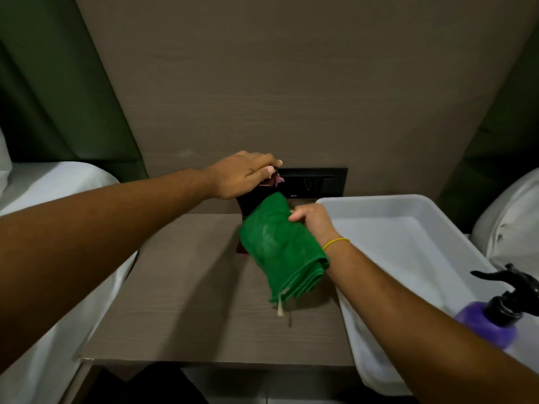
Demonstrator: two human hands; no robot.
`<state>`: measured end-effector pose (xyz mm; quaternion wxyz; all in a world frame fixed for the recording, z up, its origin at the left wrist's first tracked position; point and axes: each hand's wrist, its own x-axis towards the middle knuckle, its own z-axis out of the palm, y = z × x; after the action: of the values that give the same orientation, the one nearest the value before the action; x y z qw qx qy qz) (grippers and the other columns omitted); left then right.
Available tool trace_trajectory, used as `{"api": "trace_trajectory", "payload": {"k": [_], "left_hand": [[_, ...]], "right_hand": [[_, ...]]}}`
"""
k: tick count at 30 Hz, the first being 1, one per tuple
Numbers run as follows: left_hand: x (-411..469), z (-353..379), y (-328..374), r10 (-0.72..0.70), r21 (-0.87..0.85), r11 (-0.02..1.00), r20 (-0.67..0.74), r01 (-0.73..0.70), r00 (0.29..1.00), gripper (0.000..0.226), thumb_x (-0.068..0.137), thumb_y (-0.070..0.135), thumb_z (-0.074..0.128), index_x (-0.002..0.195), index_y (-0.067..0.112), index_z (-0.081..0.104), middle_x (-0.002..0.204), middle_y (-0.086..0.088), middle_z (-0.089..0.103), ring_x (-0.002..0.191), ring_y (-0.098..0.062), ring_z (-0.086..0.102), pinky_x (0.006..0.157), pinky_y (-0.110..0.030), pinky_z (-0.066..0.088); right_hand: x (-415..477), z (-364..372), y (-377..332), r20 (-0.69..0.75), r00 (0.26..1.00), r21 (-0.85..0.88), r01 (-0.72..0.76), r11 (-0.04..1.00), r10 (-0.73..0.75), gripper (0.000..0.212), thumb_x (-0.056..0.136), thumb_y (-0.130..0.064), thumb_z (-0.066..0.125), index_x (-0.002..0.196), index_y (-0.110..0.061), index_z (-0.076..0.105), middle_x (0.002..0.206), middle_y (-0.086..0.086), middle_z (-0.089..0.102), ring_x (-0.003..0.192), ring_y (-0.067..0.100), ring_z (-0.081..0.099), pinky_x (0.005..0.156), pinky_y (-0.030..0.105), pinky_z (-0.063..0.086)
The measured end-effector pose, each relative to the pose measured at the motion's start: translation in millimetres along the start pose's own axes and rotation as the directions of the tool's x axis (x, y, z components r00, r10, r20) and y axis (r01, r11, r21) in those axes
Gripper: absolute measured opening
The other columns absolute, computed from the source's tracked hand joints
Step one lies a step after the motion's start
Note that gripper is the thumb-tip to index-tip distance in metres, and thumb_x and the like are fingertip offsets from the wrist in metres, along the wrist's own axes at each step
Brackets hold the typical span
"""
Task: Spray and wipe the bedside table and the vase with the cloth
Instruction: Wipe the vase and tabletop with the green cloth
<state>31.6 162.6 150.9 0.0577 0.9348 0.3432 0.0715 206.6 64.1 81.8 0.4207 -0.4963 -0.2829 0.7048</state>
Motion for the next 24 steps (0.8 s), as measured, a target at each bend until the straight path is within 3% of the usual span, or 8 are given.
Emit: {"api": "trace_trajectory", "payload": {"k": [5,7,9,10,12,15,18,24], "left_hand": [[6,2,6,0.007,0.0,1.0,0.03,-0.007,1.0,0.048,0.113,0.04,0.029,0.148,0.017,0.052,0.151,-0.005,0.061,0.131,-0.026,0.055,0.109,-0.037,0.036],[14,1,13,0.008,-0.005,1.0,0.043,-0.007,0.999,0.046,0.114,0.038,0.03,0.148,0.017,0.053,0.151,-0.006,0.061,0.133,-0.027,0.055,0.113,-0.042,0.037],[1,-8,6,-0.01,-0.011,1.0,0.02,0.011,1.0,0.046,0.114,0.039,0.031,0.147,0.017,0.053,0.15,-0.007,0.061,0.133,-0.028,0.054,0.115,-0.047,0.039],[2,-7,5,-0.007,-0.02,1.0,0.02,0.008,1.0,0.045,0.114,0.038,0.032,0.147,0.017,0.053,0.15,-0.007,0.061,0.133,-0.028,0.054,0.115,-0.046,0.038],[1,-3,4,-0.005,-0.02,1.0,0.009,0.005,1.0,0.042,0.115,0.034,0.034,0.147,0.015,0.054,0.151,-0.006,0.061,0.134,-0.026,0.054,0.111,-0.033,0.034],[-3,-1,2,0.016,-0.035,0.999,-0.025,-0.017,1.0,0.042,0.115,0.032,0.035,0.148,0.015,0.054,0.153,-0.004,0.06,0.133,-0.023,0.053,0.092,-0.017,0.024],[0,-1,-2,0.035,-0.032,0.999,-0.028,-0.036,0.999,0.043,0.115,0.036,0.033,0.149,0.018,0.053,0.152,-0.004,0.06,0.132,-0.025,0.054,0.105,-0.026,0.03],[2,9,-12,0.01,0.032,0.999,-0.01,-0.01,1.0,0.058,0.108,0.056,0.019,0.155,0.034,0.045,0.155,0.007,0.053,0.134,-0.025,0.053,0.107,-0.051,0.047]], "right_hand": [[-51,-19,-19,-0.436,0.841,0.277,0.465,0.841,-0.321,0.033,0.071,0.006,0.044,0.049,-0.007,0.065,0.056,0.011,0.063,0.047,0.029,0.058,0.051,0.025,0.05],[-59,-38,-31,-0.658,0.49,-0.118,0.683,0.721,-0.572,0.037,0.074,0.009,0.049,0.051,-0.015,0.063,0.055,-0.005,0.061,0.056,0.018,0.054,0.063,0.03,0.047],[-69,-34,-36,-0.572,0.138,-0.655,0.516,0.552,-0.808,0.024,0.074,-0.005,0.054,0.063,-0.021,0.067,0.054,-0.014,0.058,0.063,0.013,0.057,0.071,0.031,0.05],[-71,-41,-38,-0.491,0.073,-0.794,0.372,0.481,-0.868,0.018,0.072,-0.014,0.053,0.072,-0.022,0.069,0.057,-0.014,0.056,0.065,0.015,0.057,0.071,0.03,0.049],[-60,-52,-36,-0.4,0.12,-0.907,0.092,0.412,-0.909,0.021,0.067,-0.024,0.055,0.082,-0.022,0.07,0.064,-0.007,0.059,0.065,0.024,0.056,0.069,0.029,0.046],[-26,-72,-16,-0.42,0.431,-0.907,-0.239,0.348,-0.799,0.031,0.071,-0.029,0.065,0.096,-0.013,0.074,0.088,0.015,0.075,0.082,0.041,0.07,0.073,0.036,0.054],[11,-98,12,-0.42,0.688,-0.907,-0.288,0.309,-0.592,0.032,0.082,-0.029,0.07,0.107,-0.01,0.073,0.107,0.017,0.076,0.098,0.038,0.071,0.081,0.035,0.054],[56,-125,31,-0.455,0.728,-0.874,-0.253,0.415,-0.513,0.023,0.086,-0.05,0.057,0.088,-0.028,0.059,0.102,0.005,0.072,0.081,0.021,0.063,0.071,0.031,0.047]]}}
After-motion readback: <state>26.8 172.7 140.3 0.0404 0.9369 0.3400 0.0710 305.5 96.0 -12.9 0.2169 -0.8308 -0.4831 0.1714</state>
